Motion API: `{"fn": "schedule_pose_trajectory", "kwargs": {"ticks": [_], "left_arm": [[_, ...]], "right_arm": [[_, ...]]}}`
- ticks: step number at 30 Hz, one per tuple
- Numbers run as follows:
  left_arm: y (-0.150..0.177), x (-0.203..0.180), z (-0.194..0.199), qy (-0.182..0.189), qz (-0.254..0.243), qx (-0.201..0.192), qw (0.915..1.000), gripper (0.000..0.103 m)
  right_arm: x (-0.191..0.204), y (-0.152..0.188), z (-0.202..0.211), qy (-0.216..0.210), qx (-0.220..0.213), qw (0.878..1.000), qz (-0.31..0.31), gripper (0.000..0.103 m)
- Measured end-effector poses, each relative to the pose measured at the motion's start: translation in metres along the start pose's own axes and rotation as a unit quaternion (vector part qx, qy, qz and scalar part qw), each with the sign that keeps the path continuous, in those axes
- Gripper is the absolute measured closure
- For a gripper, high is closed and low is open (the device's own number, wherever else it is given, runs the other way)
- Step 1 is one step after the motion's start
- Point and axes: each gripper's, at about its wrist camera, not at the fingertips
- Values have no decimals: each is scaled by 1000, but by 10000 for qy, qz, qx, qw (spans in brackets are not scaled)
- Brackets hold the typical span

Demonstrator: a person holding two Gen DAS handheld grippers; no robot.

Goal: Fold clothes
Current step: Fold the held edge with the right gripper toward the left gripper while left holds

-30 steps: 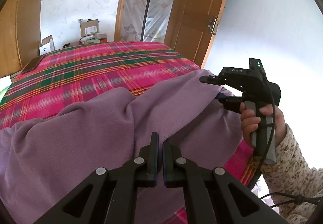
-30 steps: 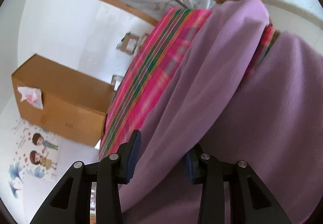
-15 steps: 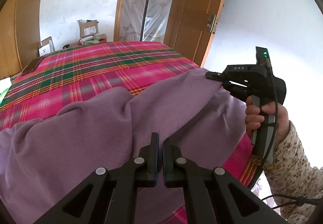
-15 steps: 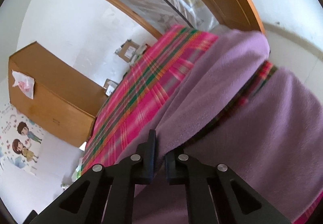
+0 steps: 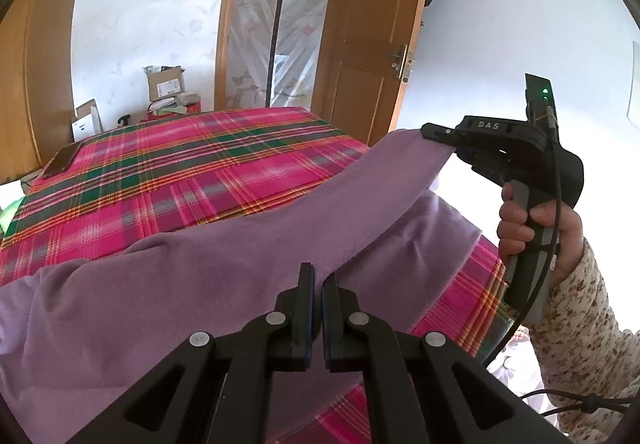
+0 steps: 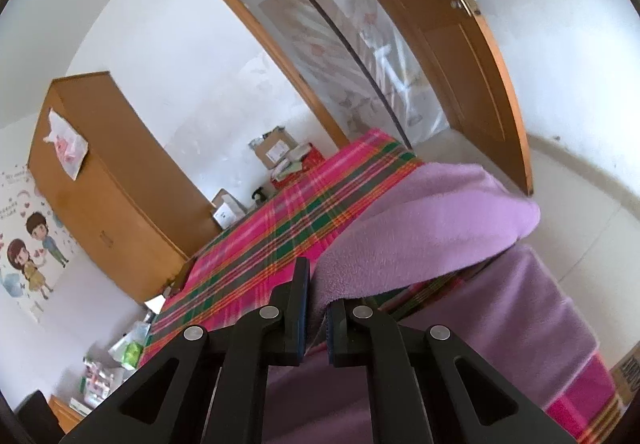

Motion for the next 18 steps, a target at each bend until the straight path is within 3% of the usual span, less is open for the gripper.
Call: {"fn": "schedule_pose_trajectory", "kwargs": {"ticks": [9, 18], "left_arm": [[18, -8, -8, 83, -73, 322, 9994, 99], [37, -11, -25, -9, -68, 627, 9980, 99]], "right_arm": [[-20, 19, 21, 220, -13, 9997, 119, 96], [-57, 44, 21, 616, 269, 9977, -78, 96]]}}
Point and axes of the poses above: each gripper's, at about its wrist camera, not at the fingertips, and z roughly against the way its jaws point, x to its left, y to its underside, and after that the axes turned 14 degrees about y, right-handed
